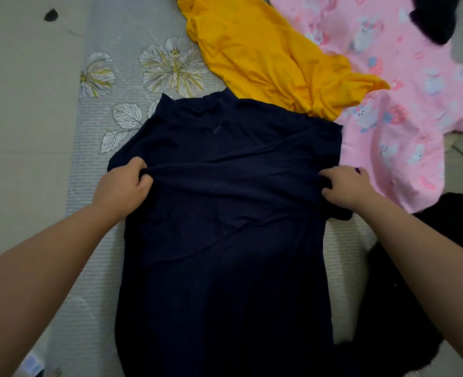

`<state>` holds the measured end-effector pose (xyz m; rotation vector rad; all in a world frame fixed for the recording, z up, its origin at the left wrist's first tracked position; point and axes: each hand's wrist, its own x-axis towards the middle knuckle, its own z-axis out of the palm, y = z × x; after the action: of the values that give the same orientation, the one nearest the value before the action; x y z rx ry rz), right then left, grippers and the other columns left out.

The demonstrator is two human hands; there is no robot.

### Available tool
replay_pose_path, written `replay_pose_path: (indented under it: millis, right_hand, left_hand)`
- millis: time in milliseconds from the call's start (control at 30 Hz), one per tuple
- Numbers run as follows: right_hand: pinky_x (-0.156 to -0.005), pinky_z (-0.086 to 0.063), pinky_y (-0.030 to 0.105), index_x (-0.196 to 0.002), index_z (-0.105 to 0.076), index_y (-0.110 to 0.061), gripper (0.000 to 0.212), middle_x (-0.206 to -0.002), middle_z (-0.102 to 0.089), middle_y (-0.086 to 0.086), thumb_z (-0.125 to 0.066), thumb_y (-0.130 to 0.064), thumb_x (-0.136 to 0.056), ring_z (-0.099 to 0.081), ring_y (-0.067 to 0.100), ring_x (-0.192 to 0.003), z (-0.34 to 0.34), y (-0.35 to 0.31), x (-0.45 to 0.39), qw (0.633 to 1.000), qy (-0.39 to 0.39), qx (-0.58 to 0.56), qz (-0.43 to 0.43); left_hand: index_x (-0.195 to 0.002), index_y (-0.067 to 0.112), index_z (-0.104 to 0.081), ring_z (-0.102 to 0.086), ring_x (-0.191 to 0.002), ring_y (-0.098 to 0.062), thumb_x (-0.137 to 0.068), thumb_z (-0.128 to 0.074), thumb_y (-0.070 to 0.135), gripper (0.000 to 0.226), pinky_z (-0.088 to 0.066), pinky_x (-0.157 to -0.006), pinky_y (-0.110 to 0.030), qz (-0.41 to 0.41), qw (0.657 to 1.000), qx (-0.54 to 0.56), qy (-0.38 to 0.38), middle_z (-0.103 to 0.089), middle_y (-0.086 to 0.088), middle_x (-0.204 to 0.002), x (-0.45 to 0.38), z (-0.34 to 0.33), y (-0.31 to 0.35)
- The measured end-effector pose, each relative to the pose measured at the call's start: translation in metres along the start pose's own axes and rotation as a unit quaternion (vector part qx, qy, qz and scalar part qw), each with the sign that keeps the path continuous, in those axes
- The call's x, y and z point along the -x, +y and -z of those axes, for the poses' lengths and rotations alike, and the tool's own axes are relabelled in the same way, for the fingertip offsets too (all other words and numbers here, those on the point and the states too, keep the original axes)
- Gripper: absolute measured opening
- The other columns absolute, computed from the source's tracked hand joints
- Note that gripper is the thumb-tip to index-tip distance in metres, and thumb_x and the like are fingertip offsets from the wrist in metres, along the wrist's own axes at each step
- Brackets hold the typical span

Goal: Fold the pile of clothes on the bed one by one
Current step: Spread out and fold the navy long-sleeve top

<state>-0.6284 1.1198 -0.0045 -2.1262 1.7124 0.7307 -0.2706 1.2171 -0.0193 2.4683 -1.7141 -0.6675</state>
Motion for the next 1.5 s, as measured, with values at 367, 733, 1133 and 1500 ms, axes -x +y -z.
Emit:
replay_pose_path:
  millis: [367,733,1133,1500]
  right_hand:
    - [-0.094,-0.035,0.04,-0.111,-0.059,-0.012,0.025,-0.116,-0.057,0.016,-0.046,-0.014,-0.089,-0.048,0.032,-0.111,0.06,-0.015,-0.02,0.999,-0.029,-0.035,-0.025]
    - [-0.111,-0.007,0.049,-0.142,-0.029,-0.013,0.067,-0.152,-0.019,0.012,-0.049,-0.026,-0.079,-0.012,0.028,-0.142,-0.004,-0.058,0.001,0.976,0.102,0.008,0.195]
    - [-0.113,0.005,0.047,-0.147,-0.001,-0.019,0.058,-0.155,0.01,0.007,-0.031,-0.019,-0.098,0.013,0.026,-0.142,-0.038,-0.081,0.018,0.974,0.036,0.086,0.205]
    - [-0.112,0.006,0.049,-0.147,0.006,-0.022,0.068,-0.154,0.017,0.003,-0.036,-0.019,-0.093,0.016,0.025,-0.141,-0.054,-0.105,0.032,0.989,-0.009,0.032,0.147]
  left_hand:
    - [-0.096,0.006,-0.052,-0.055,-0.098,-0.029,-0.089,-0.04,0.018,0.018,-0.026,-0.085,-0.035,-0.05,0.954,-0.295,-0.018,-0.064,-0.016,-0.099,-0.024,0.024,-0.029]
    - [-0.107,-0.004,-0.064,-0.056,-0.108,-0.044,-0.073,-0.06,0.036,0.053,-0.042,-0.086,-0.061,-0.296,0.936,-0.163,0.1,-0.06,-0.027,-0.116,0.053,-0.021,-0.005]
    - [-0.116,-0.014,-0.054,-0.053,-0.108,-0.049,-0.069,-0.055,-0.017,0.047,-0.042,-0.086,-0.06,-0.285,0.929,-0.235,-0.013,-0.053,-0.035,-0.12,0.078,-0.025,-0.052]
    - [-0.146,0.011,-0.011,-0.002,-0.142,-0.027,-0.088,-0.04,0.028,0.067,-0.003,-0.113,-0.049,-0.095,0.942,-0.242,-0.211,0.0,-0.013,-0.154,0.083,-0.014,-0.044]
